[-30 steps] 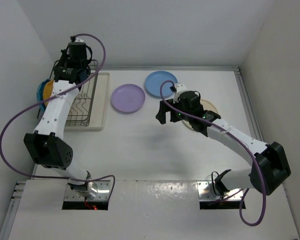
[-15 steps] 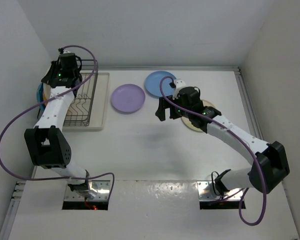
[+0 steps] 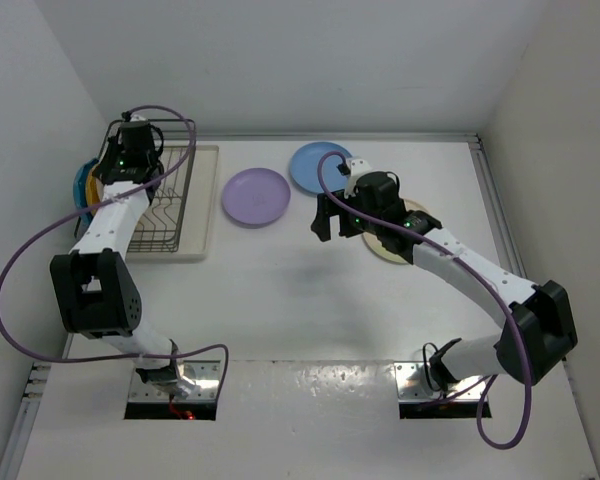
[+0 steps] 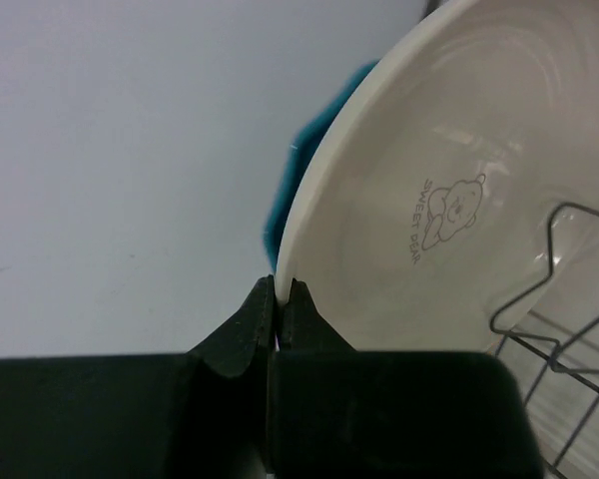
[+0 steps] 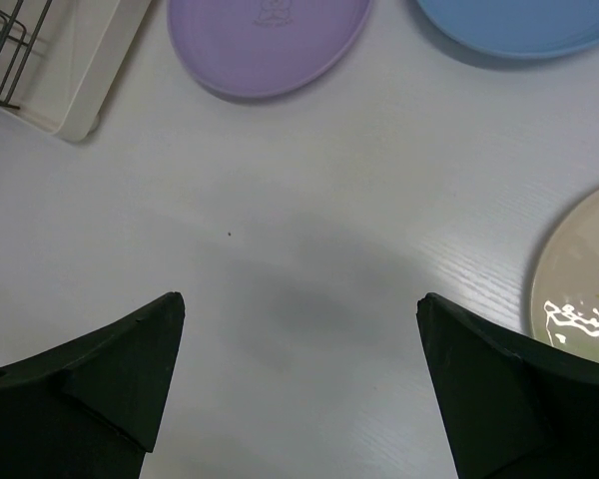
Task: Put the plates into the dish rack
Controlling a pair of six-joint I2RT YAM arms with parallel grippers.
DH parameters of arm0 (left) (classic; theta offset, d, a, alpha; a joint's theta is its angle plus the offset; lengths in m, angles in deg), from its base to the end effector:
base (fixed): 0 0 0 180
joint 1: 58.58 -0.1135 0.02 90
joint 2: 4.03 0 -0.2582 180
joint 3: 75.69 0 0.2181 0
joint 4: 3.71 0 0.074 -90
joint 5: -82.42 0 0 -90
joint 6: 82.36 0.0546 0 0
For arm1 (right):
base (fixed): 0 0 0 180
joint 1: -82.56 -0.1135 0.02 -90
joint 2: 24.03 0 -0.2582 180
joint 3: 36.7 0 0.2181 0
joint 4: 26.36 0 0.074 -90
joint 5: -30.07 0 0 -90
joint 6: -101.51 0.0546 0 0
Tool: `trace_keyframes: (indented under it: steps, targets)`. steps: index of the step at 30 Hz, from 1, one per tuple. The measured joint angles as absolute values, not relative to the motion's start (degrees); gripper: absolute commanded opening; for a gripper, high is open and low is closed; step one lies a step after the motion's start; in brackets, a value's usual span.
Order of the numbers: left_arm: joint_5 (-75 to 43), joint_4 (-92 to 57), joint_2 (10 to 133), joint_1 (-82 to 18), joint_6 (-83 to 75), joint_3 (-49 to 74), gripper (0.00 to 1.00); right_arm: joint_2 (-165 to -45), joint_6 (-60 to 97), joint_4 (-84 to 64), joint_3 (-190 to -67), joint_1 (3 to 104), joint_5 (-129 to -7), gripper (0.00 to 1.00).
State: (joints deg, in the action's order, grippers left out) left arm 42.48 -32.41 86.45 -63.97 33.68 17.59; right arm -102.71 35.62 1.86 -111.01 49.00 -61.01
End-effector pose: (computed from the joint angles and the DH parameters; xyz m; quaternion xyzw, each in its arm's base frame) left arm 0.3327 0.0734 0.3347 -0.0832 0.7958 0.4754 0.3657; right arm 0.2454 0.1640 0.2808 -0.0768 0.8737 0.2389 0.4167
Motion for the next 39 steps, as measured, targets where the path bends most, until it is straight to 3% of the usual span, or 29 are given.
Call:
trace_keyframes:
  steps: [7, 11, 14, 16, 20, 27, 34, 39]
  targets:
    - [39.99, -32.74, 86.45, -63.99, 31.25, 12.20, 0.00, -102.69, 35.38, 1.84, -110.99, 49.61, -60.62, 1.00]
    - [39.93, -33.29, 86.42, -64.14, 31.17, 12.11, 0.44, -102.71, 35.38, 1.84, -110.99, 49.87, -60.51, 1.00]
    - [39.88, -35.47, 86.45, -64.60, 31.25, 12.63, 0.69, -102.69, 35.23, 1.84, -110.99, 50.05, -60.51, 1.00]
    - [39.31, -37.50, 86.42, -64.75, 31.06, 14.45, 0.74, -102.71, 35.19, 1.84, -111.01, 50.20, -60.51, 1.00]
    - [38.31, -40.59, 86.36, -64.47, 30.86, 21.38, 0.80, -102.71, 34.95, 1.79, -110.99, 50.38, -60.56, 1.00]
    - [33.59, -42.38, 83.63, -58.39, 27.38, 33.68, 0.80, -102.71, 34.75, 1.77, -110.99, 52.47, -60.60, 1.00]
    - [8.58, -50.58, 85.55, -46.20, 19.28, 41.44, 0.80, -102.71, 37.02, 1.68, -110.70, 58.94, -60.80, 1.00]
    - [-6.61, -55.52, 99.38, -43.60, 12.43, 40.92, 0.80, -102.71, 37.24, 1.68, -109.90, 60.26, -61.15, 1.00]
